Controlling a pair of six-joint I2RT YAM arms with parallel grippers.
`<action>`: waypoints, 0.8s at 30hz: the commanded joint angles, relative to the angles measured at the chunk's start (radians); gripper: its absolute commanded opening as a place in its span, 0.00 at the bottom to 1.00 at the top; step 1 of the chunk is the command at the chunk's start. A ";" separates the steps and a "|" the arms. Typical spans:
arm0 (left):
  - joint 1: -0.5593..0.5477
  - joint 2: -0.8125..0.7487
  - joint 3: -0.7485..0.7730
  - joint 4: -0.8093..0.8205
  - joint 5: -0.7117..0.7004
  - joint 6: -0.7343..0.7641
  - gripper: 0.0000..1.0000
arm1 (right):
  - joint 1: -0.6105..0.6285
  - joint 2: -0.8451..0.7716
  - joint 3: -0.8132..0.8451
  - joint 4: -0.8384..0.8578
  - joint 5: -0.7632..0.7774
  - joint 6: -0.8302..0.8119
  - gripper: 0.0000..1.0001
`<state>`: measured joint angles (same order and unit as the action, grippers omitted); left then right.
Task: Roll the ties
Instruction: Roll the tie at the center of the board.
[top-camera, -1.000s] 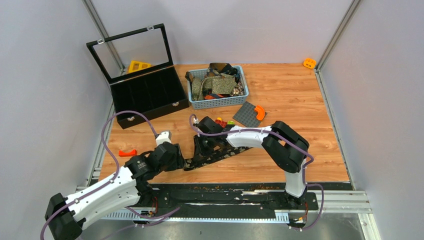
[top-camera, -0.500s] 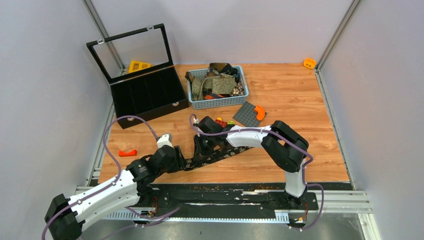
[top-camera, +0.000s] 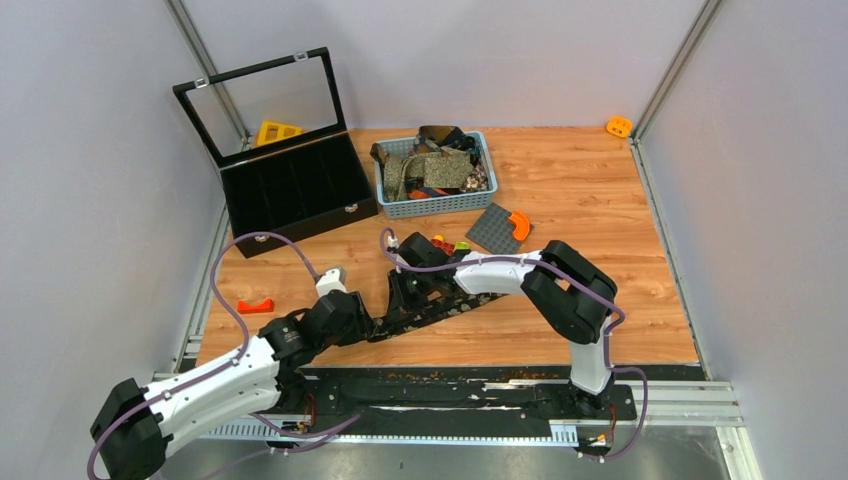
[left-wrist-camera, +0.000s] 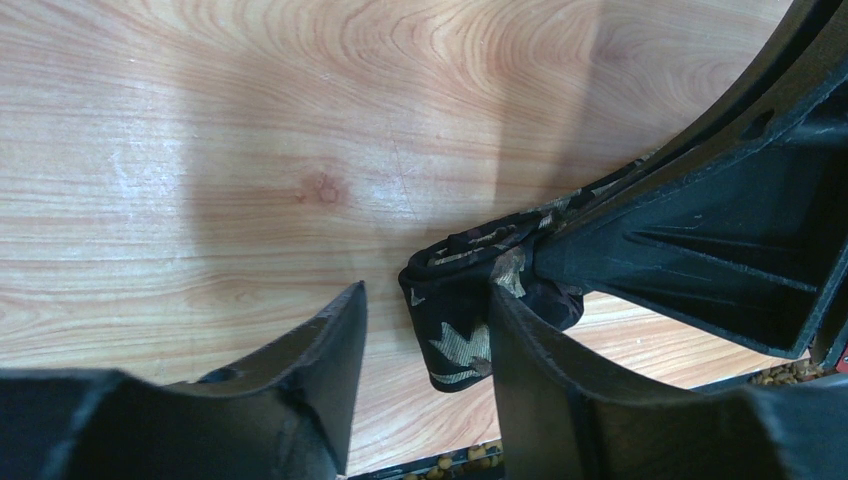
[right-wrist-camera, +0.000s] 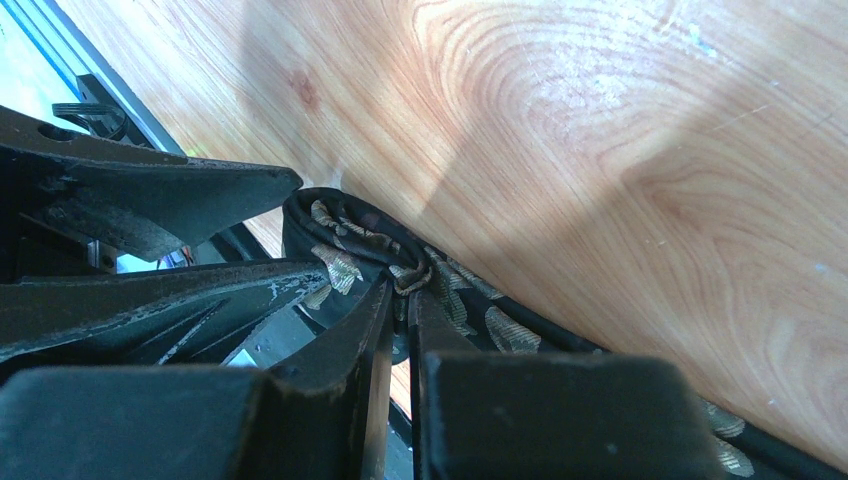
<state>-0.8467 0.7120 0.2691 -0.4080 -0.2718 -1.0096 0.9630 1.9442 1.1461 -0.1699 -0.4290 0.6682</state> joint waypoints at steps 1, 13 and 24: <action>-0.003 -0.035 0.011 -0.041 -0.006 -0.028 0.57 | 0.008 0.046 -0.033 -0.019 0.055 -0.030 0.00; -0.003 -0.018 -0.063 0.054 0.031 -0.060 0.52 | 0.008 0.055 -0.043 -0.001 0.056 -0.022 0.00; -0.003 0.096 -0.036 0.151 0.055 -0.014 0.11 | 0.008 0.040 -0.041 -0.023 0.053 -0.049 0.04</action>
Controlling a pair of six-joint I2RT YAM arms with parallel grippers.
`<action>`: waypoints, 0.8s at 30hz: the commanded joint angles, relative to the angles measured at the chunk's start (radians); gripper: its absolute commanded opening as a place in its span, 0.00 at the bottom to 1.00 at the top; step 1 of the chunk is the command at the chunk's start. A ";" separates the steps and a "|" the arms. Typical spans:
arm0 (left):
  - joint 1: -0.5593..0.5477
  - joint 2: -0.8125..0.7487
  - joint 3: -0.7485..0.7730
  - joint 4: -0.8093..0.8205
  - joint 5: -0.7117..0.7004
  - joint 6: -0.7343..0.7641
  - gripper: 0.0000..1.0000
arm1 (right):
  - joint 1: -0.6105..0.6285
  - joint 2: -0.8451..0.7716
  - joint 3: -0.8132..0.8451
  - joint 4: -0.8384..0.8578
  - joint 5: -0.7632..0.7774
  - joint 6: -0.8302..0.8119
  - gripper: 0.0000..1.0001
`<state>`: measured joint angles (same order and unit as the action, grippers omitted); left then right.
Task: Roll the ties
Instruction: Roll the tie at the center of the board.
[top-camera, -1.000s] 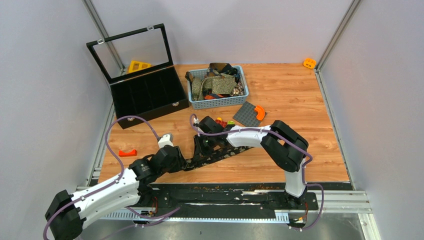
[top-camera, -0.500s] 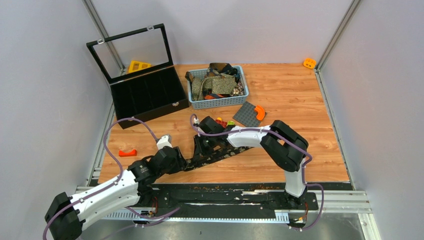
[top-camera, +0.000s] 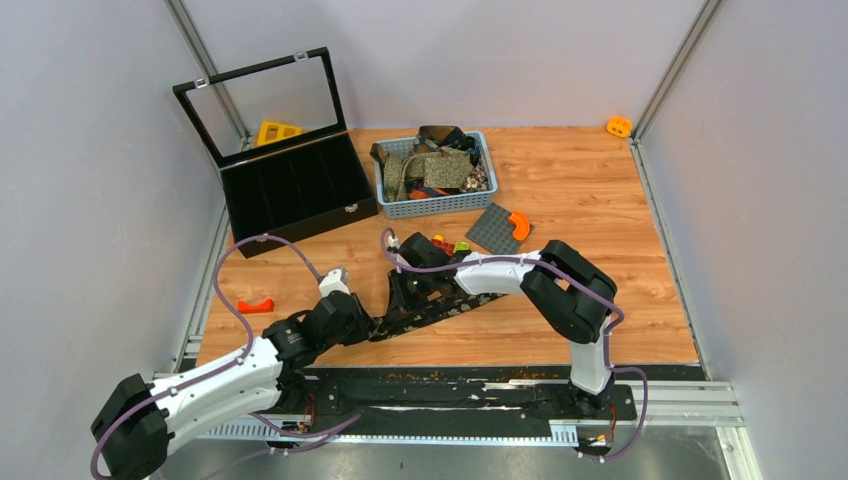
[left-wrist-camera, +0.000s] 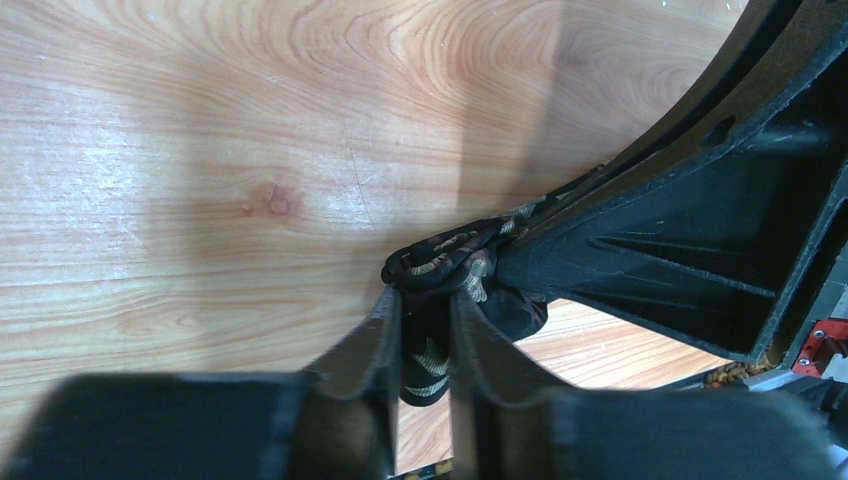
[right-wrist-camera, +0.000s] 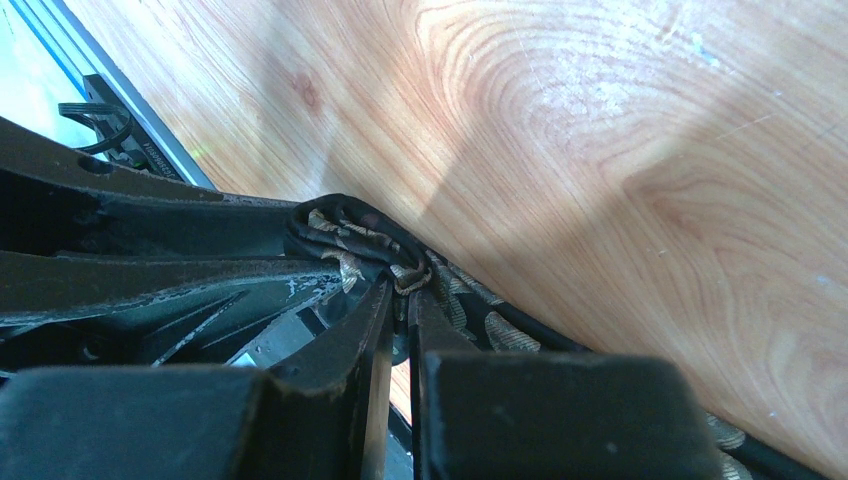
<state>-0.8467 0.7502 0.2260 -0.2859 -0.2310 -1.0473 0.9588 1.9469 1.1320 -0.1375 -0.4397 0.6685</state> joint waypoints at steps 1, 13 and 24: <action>-0.003 0.065 0.020 0.018 0.011 0.030 0.06 | 0.011 0.029 -0.020 -0.071 0.069 -0.060 0.07; -0.003 0.111 0.182 -0.194 -0.027 0.079 0.00 | 0.016 -0.100 0.141 -0.312 0.182 -0.195 0.40; -0.003 0.123 0.256 -0.294 -0.038 0.096 0.00 | 0.071 -0.111 0.127 -0.250 0.183 -0.174 0.26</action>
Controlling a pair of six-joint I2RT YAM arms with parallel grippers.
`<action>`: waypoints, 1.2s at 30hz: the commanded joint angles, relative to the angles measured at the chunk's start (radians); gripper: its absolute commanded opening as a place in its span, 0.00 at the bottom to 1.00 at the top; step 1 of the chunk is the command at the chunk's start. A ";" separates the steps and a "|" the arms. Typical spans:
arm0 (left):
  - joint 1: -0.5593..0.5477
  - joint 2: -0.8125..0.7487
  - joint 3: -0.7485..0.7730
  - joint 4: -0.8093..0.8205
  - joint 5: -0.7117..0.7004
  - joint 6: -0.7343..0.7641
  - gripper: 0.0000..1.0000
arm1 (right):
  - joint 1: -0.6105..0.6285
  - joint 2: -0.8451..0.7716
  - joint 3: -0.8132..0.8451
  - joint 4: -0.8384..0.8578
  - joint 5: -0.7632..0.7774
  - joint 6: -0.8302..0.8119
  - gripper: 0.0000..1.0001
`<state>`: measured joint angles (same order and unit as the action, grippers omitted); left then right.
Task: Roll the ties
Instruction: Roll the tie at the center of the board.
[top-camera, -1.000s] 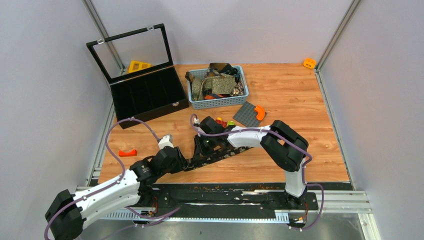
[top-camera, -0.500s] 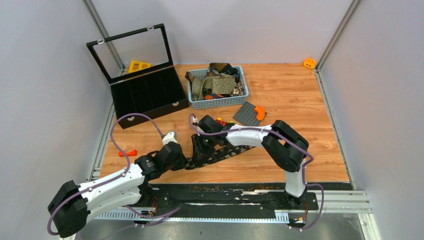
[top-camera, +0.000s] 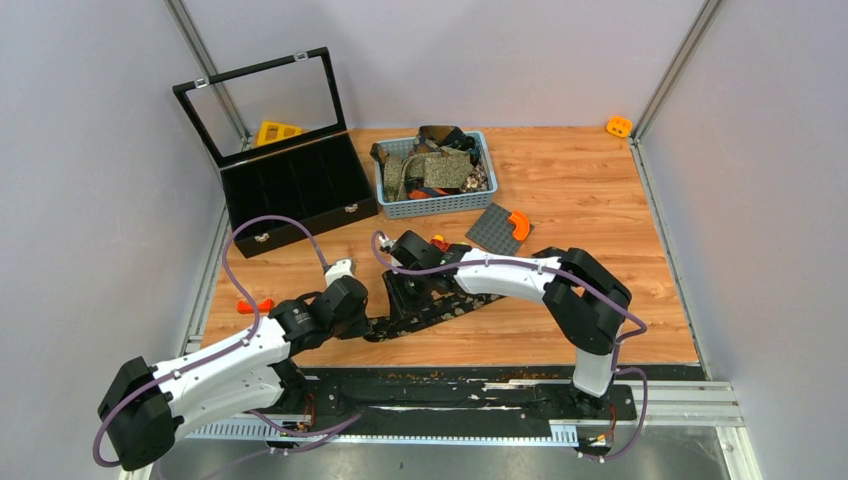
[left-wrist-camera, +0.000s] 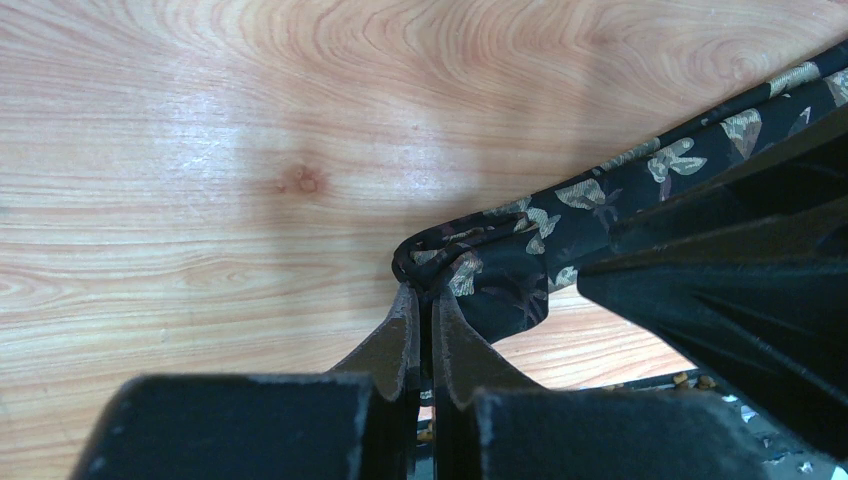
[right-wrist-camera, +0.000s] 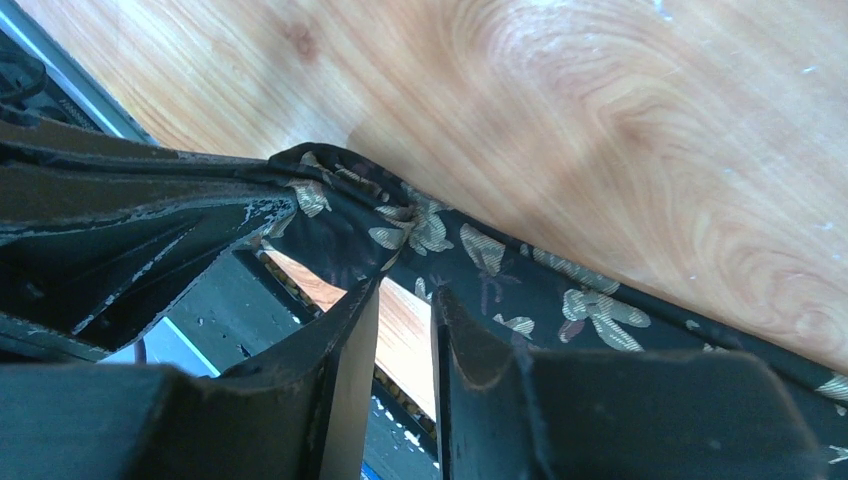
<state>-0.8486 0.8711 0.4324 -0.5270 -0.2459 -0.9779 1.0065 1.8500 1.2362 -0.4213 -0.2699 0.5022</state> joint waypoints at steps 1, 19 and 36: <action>-0.001 0.002 0.053 -0.059 -0.023 0.028 0.00 | 0.027 -0.012 0.021 0.045 0.011 -0.006 0.26; -0.001 -0.015 0.105 -0.133 -0.014 0.051 0.00 | 0.070 0.099 0.048 0.137 -0.019 0.028 0.04; -0.001 0.027 0.180 -0.211 -0.021 0.085 0.00 | 0.106 0.199 0.110 0.225 -0.118 0.091 0.02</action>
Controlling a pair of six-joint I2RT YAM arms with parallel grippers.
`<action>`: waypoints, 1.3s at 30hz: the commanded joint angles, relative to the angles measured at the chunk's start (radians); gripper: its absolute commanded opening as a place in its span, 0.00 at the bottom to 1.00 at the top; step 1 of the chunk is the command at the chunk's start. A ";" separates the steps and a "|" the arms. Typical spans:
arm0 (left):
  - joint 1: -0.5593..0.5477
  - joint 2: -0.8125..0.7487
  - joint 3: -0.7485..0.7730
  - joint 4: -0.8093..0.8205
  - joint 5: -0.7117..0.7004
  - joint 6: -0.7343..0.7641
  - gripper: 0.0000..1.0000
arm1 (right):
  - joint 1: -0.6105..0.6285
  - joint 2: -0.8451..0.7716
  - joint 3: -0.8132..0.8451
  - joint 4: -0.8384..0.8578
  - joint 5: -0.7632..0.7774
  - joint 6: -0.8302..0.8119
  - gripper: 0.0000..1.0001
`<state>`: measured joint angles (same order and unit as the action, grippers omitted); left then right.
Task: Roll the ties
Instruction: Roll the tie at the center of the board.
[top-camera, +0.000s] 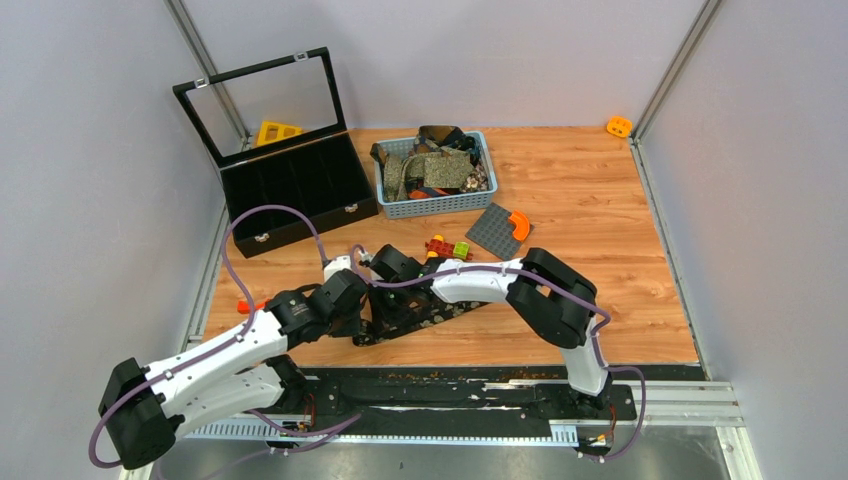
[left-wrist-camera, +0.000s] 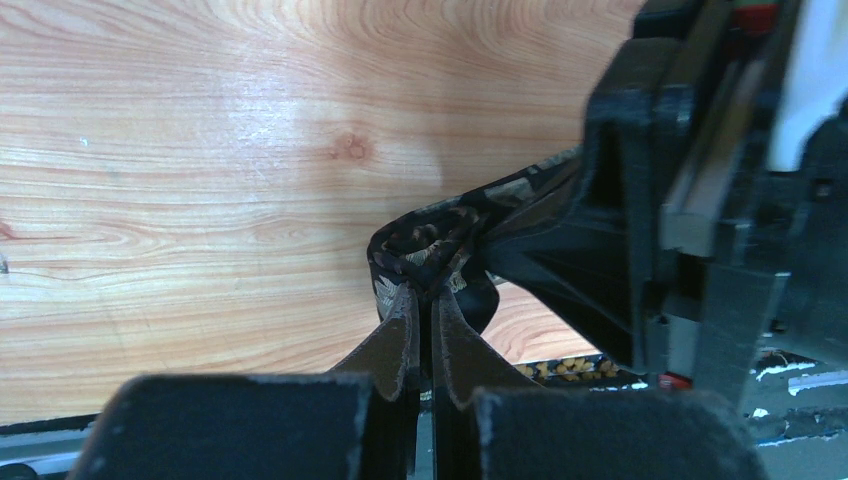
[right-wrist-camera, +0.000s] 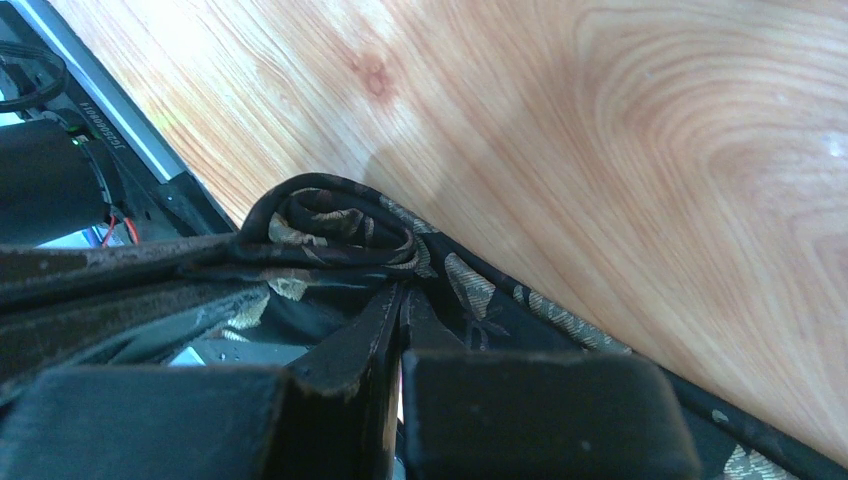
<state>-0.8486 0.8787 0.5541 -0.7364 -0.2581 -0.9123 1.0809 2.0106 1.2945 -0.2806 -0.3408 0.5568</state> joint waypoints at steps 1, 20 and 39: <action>-0.001 0.023 0.065 -0.011 -0.014 0.022 0.00 | 0.033 0.044 0.057 0.090 -0.052 0.040 0.02; -0.001 0.096 0.090 -0.093 -0.084 0.046 0.00 | 0.003 -0.072 0.026 0.031 -0.017 -0.007 0.02; -0.001 0.155 0.148 -0.083 -0.046 0.051 0.00 | 0.005 -0.003 0.012 0.115 -0.076 0.029 0.02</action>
<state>-0.8474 1.0107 0.6373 -0.8551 -0.3199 -0.8761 1.0824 1.9774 1.3144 -0.2207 -0.3866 0.5758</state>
